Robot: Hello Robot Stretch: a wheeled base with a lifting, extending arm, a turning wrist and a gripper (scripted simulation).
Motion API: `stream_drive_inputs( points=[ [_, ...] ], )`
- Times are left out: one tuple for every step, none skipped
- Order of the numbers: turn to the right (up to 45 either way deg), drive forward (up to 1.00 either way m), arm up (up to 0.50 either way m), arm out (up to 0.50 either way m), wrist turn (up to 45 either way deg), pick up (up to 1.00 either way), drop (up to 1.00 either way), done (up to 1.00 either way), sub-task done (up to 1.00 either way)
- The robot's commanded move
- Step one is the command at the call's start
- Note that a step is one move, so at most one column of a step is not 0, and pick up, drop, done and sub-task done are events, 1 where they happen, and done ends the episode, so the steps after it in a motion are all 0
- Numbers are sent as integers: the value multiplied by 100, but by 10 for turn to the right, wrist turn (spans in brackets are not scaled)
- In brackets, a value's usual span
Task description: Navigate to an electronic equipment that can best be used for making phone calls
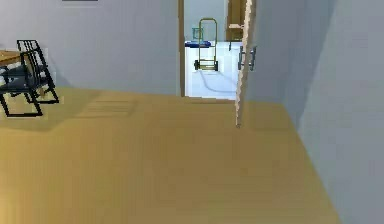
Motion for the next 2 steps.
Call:
stream_drive_inputs(
  points=[
    [0,100,0,0,0,0,0,0,0],
    [30,0,0,0,0,0,0,0,0]
  ],
)
